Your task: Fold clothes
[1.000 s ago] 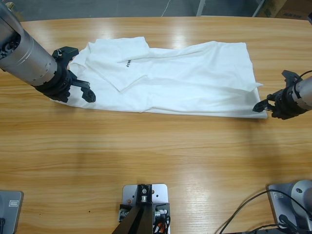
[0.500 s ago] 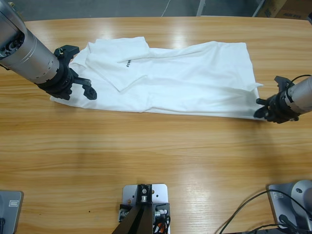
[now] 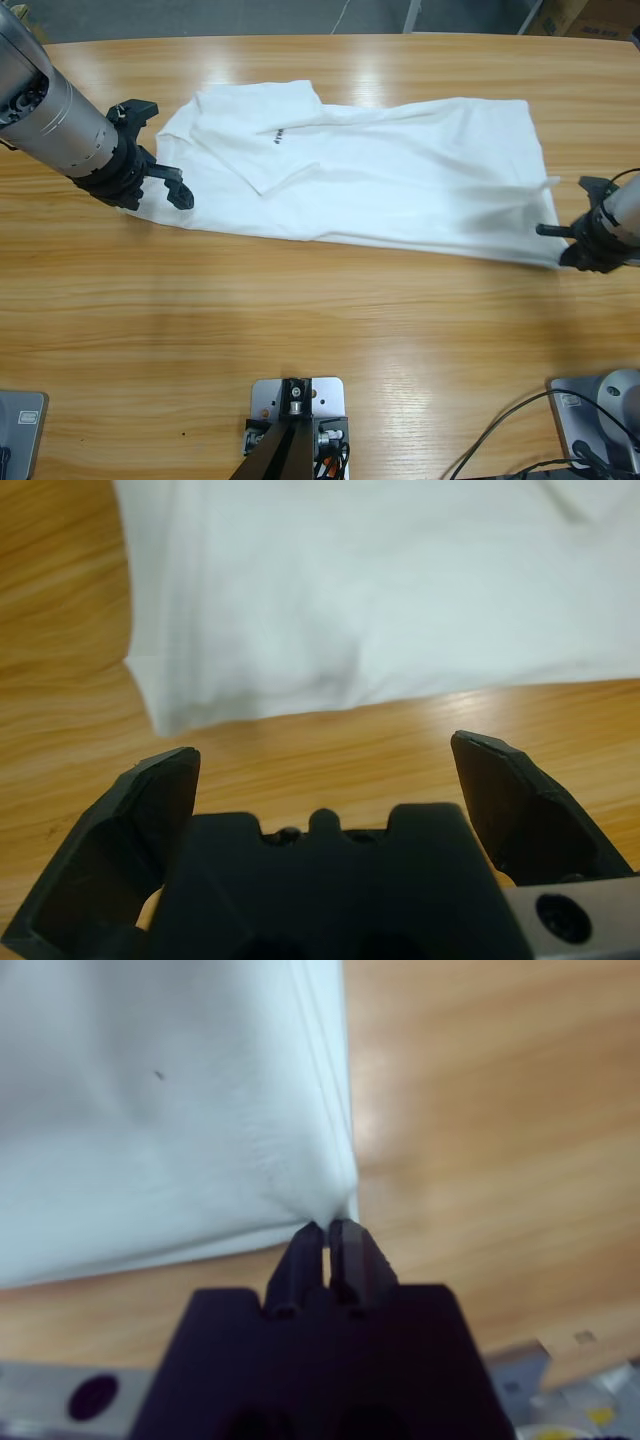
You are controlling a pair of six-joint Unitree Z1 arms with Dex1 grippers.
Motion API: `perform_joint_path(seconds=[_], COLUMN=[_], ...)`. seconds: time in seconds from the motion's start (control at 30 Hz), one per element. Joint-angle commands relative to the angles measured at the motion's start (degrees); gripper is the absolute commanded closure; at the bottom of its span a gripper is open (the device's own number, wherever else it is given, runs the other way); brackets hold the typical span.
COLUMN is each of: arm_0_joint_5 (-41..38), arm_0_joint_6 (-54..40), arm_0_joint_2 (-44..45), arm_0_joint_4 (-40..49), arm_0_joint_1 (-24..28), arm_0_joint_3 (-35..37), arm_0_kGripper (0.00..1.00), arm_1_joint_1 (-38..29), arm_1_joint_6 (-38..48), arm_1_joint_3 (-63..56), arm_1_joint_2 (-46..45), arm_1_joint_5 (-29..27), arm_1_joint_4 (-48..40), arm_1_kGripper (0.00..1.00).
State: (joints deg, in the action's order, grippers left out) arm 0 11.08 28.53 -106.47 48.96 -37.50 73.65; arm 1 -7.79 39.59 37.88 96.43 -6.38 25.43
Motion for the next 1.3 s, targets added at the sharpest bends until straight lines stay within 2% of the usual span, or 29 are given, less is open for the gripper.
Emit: perform_joint_path(seconds=[0.03, 0.07, 0.2, 0.27, 0.3, 0.37, 0.47, 0.5, 0.57, 0.7, 0.77, 0.8, 0.9, 1.03, 1.17, 1.3], arm_0_joint_5=[0.00, 0.00, -0.11, -0.72, -1.29, -2.01, -2.03, -2.03, -2.03, -2.03, -2.03, -2.03, -2.04, -2.11, -2.11, -2.11], arm_0_joint_6=[0.81, 0.94, 1.55, 1.50, 1.11, 0.27, -0.44, -0.65, -1.09, -1.46, -1.33, -1.24, -1.02, -0.98, -0.89, -0.84], arm_0_joint_2=[1.97, 2.23, 2.32, 1.49, 0.76, -0.02, 0.46, 0.81, 1.46, 3.06, 3.41, 3.46, 3.29, 3.01, 2.81, 2.50], arm_0_joint_4=[-0.54, -0.54, -1.63, -2.75, -3.14, -3.35, -3.26, -3.23, -3.17, -2.82, -2.77, -2.73, -2.73, -2.80, -2.80, -2.82], arm_0_joint_1=[0.41, 0.41, 0.41, 0.41, 0.41, 0.41, 0.40, 0.36, 0.38, 0.34, 0.40, 0.38, 0.34, 0.36, 0.34, 0.36], arm_0_joint_3=[-4.04, -4.22, -3.97, -3.22, -2.32, -0.78, -0.23, -0.49, -1.51, -2.16, -2.20, -2.20, -2.29, -2.22, -2.29, -2.46], arm_0_kGripper=[0.027, 0.027, 0.029, 0.041, 0.041, 0.041, 0.041, 0.041, 0.041, 0.041, 0.041, 0.041, 0.041, 0.041, 0.041, 0.041], arm_1_joint_1=[0.76, 0.77, -1.18, -3.50, -5.33, -9.39, -10.69, -11.04, -11.11, -9.70, -7.07, -5.80, -3.39, -2.22, -2.18, -2.20], arm_1_joint_6=[1.46, 1.46, 0.61, -1.15, -4.35, -16.02, -33.02, -37.90, -44.67, -54.90, -57.06, -57.59, -58.33, -58.93, -59.01, -59.01], arm_1_joint_3=[4.78, 5.01, 7.05, 7.31, 7.19, 7.75, 10.42, 11.42, 12.60, 14.01, 15.40, 15.77, 16.65, 17.56, 17.42, 17.26], arm_1_joint_2=[2.73, 1.24, -7.36, -10.37, -10.38, -6.90, -3.25, -2.42, 0.88, 6.56, 8.41, 9.20, 10.89, 12.13, 12.87, 11.64], arm_1_joint_5=[-1.97, -2.28, -8.80, -9.23, -8.36, -7.63, -6.99, -5.85, -2.30, -0.10, 1.85, 2.69, 2.90, 3.13, 4.68, 5.49], arm_1_joint_4=[10.32, 10.73, 14.10, 11.24, 7.77, 3.01, 1.78, 1.55, 0.25, -4.34, -4.34, -4.34, -4.51, -4.86, -4.76, -3.55], arm_1_kGripper=[0.069, 0.006, 0.000, 0.000, 0.002, 0.014, 0.062, 0.106, 0.153, 0.152, 0.183, 0.231, 0.300, 0.325, 0.478, 0.494])
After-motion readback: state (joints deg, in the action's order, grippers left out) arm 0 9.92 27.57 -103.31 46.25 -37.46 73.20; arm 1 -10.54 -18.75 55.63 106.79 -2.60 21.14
